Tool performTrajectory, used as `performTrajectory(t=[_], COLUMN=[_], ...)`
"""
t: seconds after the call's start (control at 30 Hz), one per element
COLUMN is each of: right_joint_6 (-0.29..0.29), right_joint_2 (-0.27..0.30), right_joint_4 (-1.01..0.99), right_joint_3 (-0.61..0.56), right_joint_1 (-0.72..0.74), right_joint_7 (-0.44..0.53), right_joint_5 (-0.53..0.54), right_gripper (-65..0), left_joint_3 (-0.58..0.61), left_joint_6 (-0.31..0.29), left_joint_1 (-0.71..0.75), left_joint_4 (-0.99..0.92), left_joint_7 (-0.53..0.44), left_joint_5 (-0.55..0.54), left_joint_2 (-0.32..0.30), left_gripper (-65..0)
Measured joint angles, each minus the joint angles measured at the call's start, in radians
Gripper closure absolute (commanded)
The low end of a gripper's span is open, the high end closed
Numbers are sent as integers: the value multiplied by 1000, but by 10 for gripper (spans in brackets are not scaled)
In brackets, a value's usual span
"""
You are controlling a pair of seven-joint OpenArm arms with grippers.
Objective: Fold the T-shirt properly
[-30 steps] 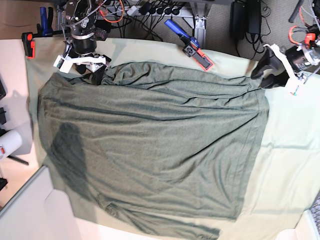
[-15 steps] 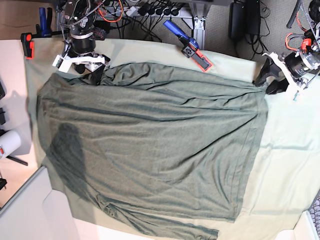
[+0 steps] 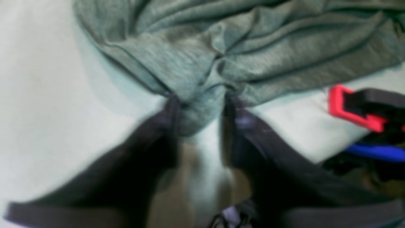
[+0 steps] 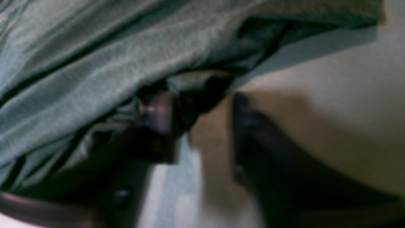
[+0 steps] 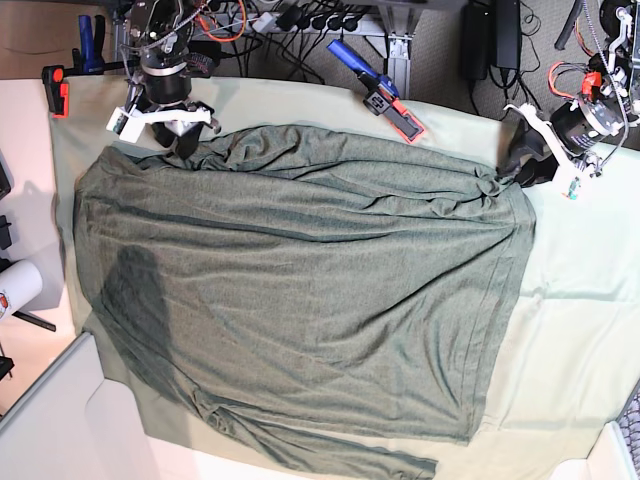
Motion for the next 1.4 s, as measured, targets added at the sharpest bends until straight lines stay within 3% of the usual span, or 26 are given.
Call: performTrajectory(t=[0.07,0.17,0.27,0.4,0.8,1.0,1.4], right_joint_6=[0,0,1,5,9,9,9], right_joint_2=[0,0,4,14,19,33,98], right_joint_4=[0,0,0,22,222,284,325], right_joint_3=[0,0,0,0,65,153,193], right_joint_1=[0,1,1,-5,-150,-165,-105], right_joint_7=[-3,-3,-10,-71,-110,-148,-152], right_joint_5=[-22,-50,-55,-52,-34,55,58], right_gripper=[0,0,0,0,0,0,0], left_joint_3=[0,-1,-21,-51,-106,-117,-196], left_joint_6=[0,-39,-129,-137,-143,-144,-144], left_joint_1=[-2,-2,2,61,209,207,145], left_joint_4=[0,0,4,66,306,343,343], left_joint_7=[0,22,85,135,153,155,158], left_joint_5=[15,17,-43,-138,-168,-172,-216], left_joint_2=[3,5,4,1,-30,-69,-118], left_gripper=[-4,0,0,0,0,0,0])
